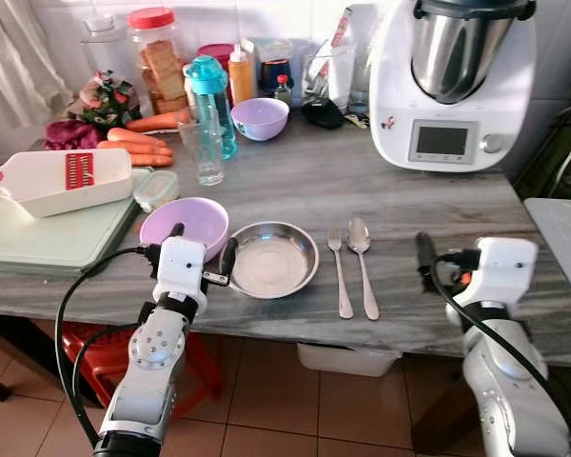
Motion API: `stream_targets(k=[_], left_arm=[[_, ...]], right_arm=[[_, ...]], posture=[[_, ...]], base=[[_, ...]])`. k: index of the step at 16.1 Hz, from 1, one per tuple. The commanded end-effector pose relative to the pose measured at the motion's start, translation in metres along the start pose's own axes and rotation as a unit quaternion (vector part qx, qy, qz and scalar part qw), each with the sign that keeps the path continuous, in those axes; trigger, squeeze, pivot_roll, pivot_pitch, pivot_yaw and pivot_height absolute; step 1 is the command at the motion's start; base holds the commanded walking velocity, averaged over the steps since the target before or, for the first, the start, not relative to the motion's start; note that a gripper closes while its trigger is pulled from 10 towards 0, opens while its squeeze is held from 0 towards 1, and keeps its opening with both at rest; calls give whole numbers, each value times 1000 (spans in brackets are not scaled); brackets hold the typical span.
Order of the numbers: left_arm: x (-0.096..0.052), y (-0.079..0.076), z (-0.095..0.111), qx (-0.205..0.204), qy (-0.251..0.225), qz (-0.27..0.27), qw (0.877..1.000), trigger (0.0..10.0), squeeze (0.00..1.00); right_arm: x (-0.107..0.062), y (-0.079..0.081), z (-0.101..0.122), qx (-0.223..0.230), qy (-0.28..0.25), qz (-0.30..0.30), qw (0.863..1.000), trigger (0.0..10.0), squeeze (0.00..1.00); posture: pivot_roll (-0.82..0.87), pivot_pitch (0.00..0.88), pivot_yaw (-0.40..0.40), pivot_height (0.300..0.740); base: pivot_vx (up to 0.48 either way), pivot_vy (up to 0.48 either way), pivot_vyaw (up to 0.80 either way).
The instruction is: Setting the table
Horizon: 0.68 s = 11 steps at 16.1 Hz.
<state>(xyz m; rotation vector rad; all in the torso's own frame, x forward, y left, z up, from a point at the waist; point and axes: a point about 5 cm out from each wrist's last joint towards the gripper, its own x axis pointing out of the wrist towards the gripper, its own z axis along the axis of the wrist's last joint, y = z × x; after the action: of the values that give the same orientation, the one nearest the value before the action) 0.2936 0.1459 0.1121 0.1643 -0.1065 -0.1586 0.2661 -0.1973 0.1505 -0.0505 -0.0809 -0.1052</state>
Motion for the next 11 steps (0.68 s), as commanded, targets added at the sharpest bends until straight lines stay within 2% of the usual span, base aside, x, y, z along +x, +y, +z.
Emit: stream_targets(k=[1,3,5,7,10,11], left_arm=[[0,-1,-3,-10,12,-6,1000,10000,0],[-1,2,-7,-17,20,9,1000,10000,0],[-2,2,-9,-16,20,10,1000,10000,0],[-2,2,-10,-14,17,13,1000,10000,0],[-2,1,-12,-13,22,15,1000,10000,0],[0,0,-12,-15,25,12,1000,10000,0]], right_arm=[[-2,-2,5,-7,-26,-11,1000,10000,0],[-7,-5,-1,-9,-47,-25,999,10000,0],[-14,-1,-9,7,-43,-6,999,10000,1000],[-17,2,-12,-14,-48,-16,999,10000,1000],[-17,10,-17,-9,-36,-11,999,10000,1000],[-16,10,-23,-1,-14,-17,1000,10000,1000]], posture=[[-50,0,62,740],[-49,0,65,740],[-47,0,64,740],[-47,0,64,740],[-52,0,67,740],[-52,0,66,740]], base=[[0,0,0],[0,0,0],[0,0,0],[0,0,0],[0,0,0],[0,0,-706]])
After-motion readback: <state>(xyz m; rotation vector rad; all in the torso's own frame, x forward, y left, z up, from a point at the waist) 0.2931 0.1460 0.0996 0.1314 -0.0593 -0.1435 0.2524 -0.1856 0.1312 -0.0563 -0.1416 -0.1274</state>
